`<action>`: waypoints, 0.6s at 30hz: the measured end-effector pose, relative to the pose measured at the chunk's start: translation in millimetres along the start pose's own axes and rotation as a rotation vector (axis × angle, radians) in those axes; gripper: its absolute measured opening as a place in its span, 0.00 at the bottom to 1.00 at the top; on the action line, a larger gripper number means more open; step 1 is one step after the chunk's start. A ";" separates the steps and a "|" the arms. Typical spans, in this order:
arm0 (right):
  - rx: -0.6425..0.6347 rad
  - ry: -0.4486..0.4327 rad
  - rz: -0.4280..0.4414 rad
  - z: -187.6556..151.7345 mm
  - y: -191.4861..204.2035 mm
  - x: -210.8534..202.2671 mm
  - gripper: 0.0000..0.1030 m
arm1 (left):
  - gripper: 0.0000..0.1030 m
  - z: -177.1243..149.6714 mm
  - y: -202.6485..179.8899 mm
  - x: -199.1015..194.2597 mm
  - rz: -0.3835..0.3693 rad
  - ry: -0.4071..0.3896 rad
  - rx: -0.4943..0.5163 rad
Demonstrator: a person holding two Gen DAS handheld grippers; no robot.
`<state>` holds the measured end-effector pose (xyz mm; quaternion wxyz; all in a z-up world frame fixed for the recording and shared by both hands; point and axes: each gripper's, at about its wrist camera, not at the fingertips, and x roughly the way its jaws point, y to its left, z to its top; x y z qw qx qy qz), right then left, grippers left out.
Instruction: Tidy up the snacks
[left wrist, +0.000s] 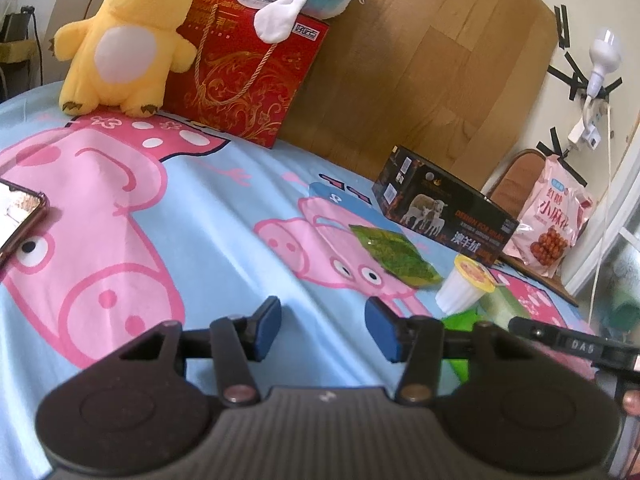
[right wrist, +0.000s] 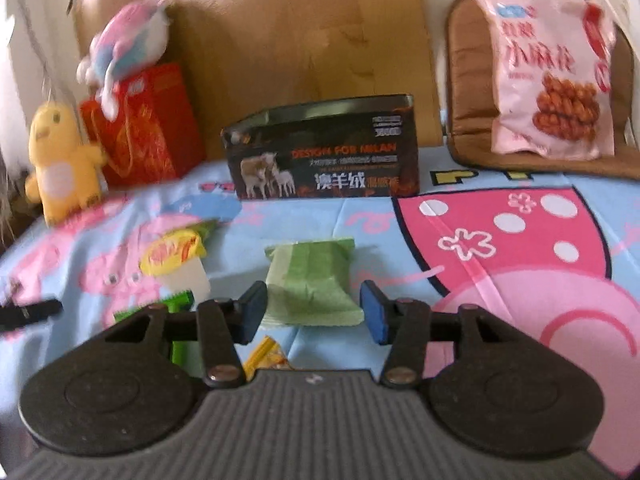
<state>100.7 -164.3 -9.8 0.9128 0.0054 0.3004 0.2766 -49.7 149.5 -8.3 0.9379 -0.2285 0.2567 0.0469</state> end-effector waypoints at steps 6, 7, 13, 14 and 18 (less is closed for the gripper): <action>-0.061 -0.095 -0.005 -8.3 16.1 -18.3 0.55 | 0.46 -0.4 0.1 -0.4 0.000 -0.001 0.002; -0.063 -0.114 0.014 -7.7 17.6 -22.5 0.55 | 0.46 -0.5 0.2 -0.6 0.000 -0.002 0.002; -0.085 -0.077 0.182 -6.9 40.5 -29.4 0.52 | 0.47 1.0 4.3 -0.6 -0.020 -0.001 -0.021; -0.080 -0.030 0.218 -8.0 44.8 -25.1 0.52 | 0.48 1.7 3.6 0.2 -0.021 0.002 -0.016; -0.129 0.033 0.257 -19.2 66.1 -19.9 0.69 | 0.50 0.3 -2.5 0.7 -0.018 0.004 0.018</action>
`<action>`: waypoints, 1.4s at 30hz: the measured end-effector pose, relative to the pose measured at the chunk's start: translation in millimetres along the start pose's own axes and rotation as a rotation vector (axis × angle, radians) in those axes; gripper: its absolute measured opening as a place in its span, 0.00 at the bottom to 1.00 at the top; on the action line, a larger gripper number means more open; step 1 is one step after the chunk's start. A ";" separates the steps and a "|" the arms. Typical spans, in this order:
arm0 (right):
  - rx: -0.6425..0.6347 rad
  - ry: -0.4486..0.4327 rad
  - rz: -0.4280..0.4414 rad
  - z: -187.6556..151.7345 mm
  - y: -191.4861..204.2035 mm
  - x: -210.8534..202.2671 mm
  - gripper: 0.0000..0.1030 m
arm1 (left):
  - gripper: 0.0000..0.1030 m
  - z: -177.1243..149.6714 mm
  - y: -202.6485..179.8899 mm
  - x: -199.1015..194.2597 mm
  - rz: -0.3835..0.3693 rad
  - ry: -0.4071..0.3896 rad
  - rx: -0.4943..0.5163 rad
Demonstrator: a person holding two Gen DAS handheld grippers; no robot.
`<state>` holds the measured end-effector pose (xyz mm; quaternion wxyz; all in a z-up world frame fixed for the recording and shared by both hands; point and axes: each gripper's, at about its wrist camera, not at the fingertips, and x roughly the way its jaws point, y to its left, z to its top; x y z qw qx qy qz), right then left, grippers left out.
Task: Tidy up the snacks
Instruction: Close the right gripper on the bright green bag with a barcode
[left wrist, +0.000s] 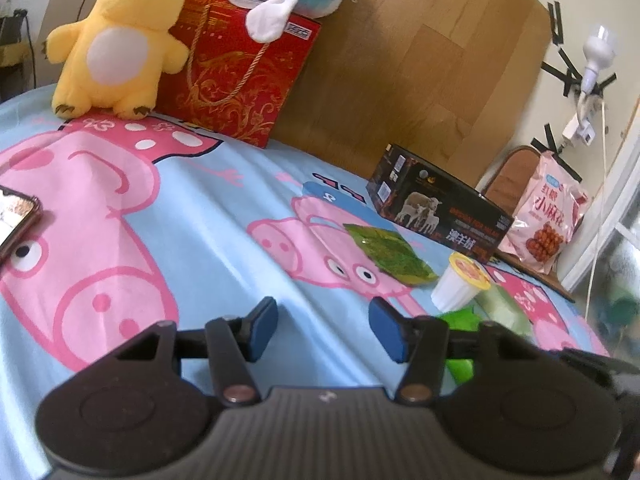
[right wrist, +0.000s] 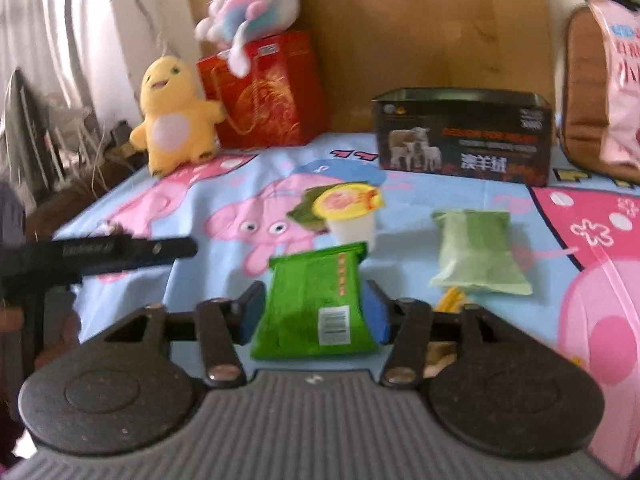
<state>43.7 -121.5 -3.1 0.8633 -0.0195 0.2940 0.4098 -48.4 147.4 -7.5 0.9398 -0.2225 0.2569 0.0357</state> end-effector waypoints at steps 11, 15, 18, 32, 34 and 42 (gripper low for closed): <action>-0.155 0.045 0.135 -9.6 4.6 -10.0 0.63 | 0.50 -0.1 0.0 0.6 -0.005 0.004 0.003; -0.356 -0.053 0.064 -15.5 17.9 -23.1 0.77 | 0.50 0.0 0.4 0.3 -0.007 0.007 0.001; -0.253 -0.109 -0.133 -8.4 -4.4 -25.5 0.78 | 0.51 0.3 -0.3 -0.6 -0.008 0.010 0.003; -0.001 0.066 0.129 -27.6 -9.6 -36.8 0.47 | 0.42 -1.0 -82.0 48.7 -0.247 0.214 0.186; -0.021 0.051 0.097 -25.7 -7.6 -34.3 0.47 | 0.36 -9.2 -82.3 46.1 -0.268 0.223 0.172; 0.016 -0.056 -0.039 -21.4 -28.1 -39.1 0.46 | 0.39 -12.2 -65.9 23.7 -0.320 0.256 0.053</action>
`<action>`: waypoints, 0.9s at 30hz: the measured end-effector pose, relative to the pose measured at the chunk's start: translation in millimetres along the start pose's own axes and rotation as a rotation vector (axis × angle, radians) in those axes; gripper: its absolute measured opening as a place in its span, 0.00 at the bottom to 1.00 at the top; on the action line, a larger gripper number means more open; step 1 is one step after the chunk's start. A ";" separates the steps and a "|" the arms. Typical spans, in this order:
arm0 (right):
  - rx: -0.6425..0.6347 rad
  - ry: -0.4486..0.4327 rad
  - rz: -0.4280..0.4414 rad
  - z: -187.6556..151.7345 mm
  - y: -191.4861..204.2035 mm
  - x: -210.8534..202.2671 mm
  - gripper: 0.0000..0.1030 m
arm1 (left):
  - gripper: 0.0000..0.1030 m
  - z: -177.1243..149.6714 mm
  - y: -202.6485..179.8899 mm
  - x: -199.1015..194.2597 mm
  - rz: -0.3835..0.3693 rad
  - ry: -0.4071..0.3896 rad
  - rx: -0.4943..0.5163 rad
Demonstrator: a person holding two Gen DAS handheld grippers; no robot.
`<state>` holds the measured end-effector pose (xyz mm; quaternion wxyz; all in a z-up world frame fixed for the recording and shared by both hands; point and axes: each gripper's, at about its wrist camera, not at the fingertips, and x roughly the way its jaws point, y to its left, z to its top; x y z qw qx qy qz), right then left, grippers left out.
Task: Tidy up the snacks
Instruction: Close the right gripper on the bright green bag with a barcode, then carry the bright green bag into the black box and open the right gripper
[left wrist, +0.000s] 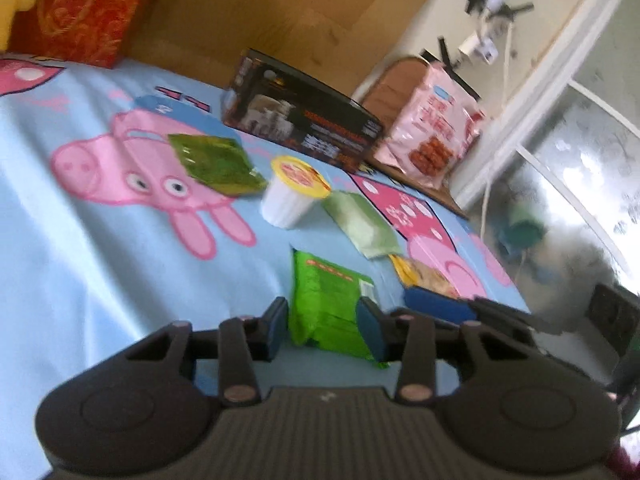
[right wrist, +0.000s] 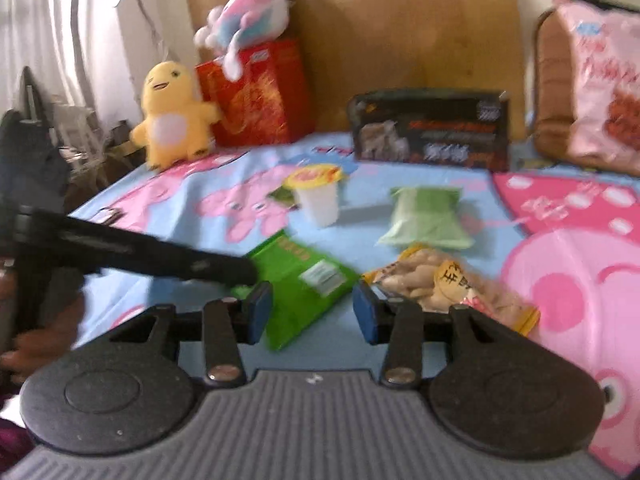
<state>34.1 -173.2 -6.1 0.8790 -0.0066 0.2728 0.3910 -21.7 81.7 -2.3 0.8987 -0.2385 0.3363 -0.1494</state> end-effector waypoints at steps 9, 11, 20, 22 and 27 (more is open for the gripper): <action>-0.055 0.063 0.088 -9.6 11.5 8.6 0.57 | 0.31 5.2 -8.3 21.6 0.018 0.032 0.029; -0.074 0.049 0.068 -12.6 15.7 9.8 0.42 | 0.32 3.7 -15.0 20.9 0.035 0.029 0.052; -0.045 -0.052 0.131 5.5 13.4 -16.1 0.27 | 0.30 39.1 -31.7 -17.5 -0.050 -0.068 0.051; -0.045 -0.082 0.134 20.1 10.9 -18.4 0.27 | 0.30 59.0 -39.5 -16.4 -0.056 -0.095 0.076; -0.033 -0.164 0.100 68.3 -6.5 -12.6 0.27 | 0.30 125.7 -46.5 16.4 -0.097 -0.112 0.080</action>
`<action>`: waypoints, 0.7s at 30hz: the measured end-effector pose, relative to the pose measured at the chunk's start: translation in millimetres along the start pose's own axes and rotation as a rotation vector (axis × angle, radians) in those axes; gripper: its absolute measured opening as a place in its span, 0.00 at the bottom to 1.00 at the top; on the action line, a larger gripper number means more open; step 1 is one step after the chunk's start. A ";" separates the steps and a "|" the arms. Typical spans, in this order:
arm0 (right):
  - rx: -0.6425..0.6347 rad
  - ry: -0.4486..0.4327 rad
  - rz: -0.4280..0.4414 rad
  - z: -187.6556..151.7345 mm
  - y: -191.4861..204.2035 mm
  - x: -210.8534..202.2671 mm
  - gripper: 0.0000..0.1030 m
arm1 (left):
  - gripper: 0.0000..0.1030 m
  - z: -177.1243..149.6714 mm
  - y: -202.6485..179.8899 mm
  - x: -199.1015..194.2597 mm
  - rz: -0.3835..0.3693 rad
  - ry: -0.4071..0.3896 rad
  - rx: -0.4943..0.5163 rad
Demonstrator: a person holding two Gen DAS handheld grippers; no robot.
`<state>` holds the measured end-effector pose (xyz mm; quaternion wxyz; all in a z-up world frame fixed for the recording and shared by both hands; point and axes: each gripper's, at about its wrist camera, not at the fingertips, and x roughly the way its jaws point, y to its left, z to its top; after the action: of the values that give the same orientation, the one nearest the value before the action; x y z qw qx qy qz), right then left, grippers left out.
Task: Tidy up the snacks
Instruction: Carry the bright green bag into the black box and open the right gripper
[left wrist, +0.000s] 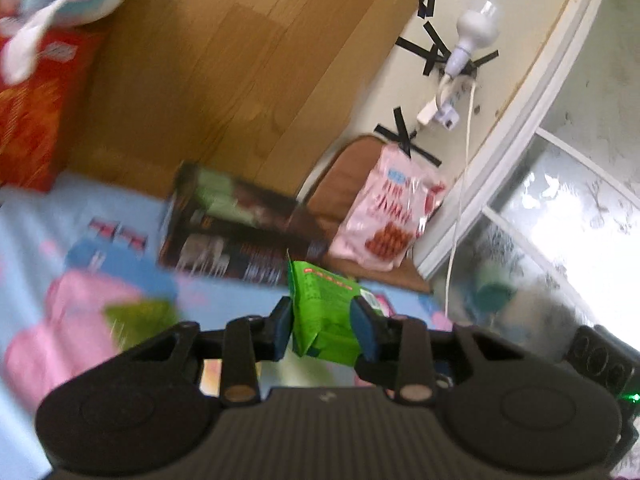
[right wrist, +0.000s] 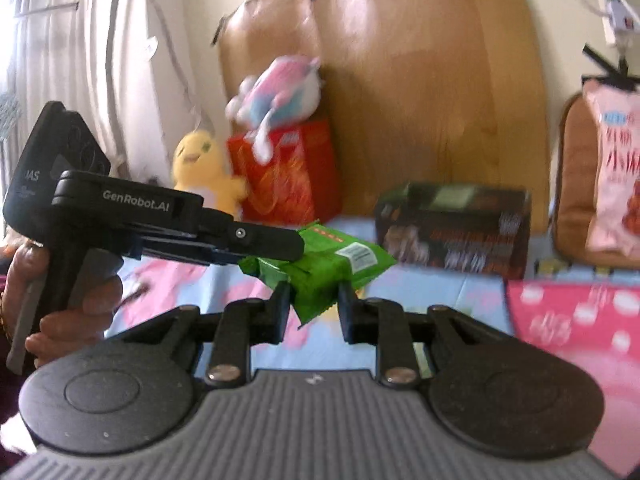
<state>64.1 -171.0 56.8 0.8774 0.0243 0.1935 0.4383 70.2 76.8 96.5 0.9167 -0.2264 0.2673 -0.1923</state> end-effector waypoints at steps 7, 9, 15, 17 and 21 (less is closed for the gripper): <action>-0.005 -0.015 -0.091 55.8 -74.2 52.5 0.27 | 0.30 71.6 22.6 101.4 0.012 0.044 0.010; 0.011 0.003 -0.103 66.4 -100.8 73.7 0.27 | 0.32 82.9 27.7 127.9 0.036 0.057 0.024; 0.004 0.065 -0.186 66.9 -157.5 127.6 0.44 | 0.37 93.2 51.3 165.5 0.079 0.107 0.013; 0.043 0.062 -0.195 62.7 -170.1 128.8 0.44 | 0.37 92.7 54.0 150.9 0.088 0.081 0.013; 0.100 0.025 -0.171 56.9 -177.4 104.1 0.44 | 0.37 88.0 51.8 108.2 0.097 0.035 -0.015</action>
<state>275.8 -191.8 38.6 0.9069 0.0457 0.2275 0.3517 217.6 95.7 92.5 0.9185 -0.2165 0.2951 -0.1498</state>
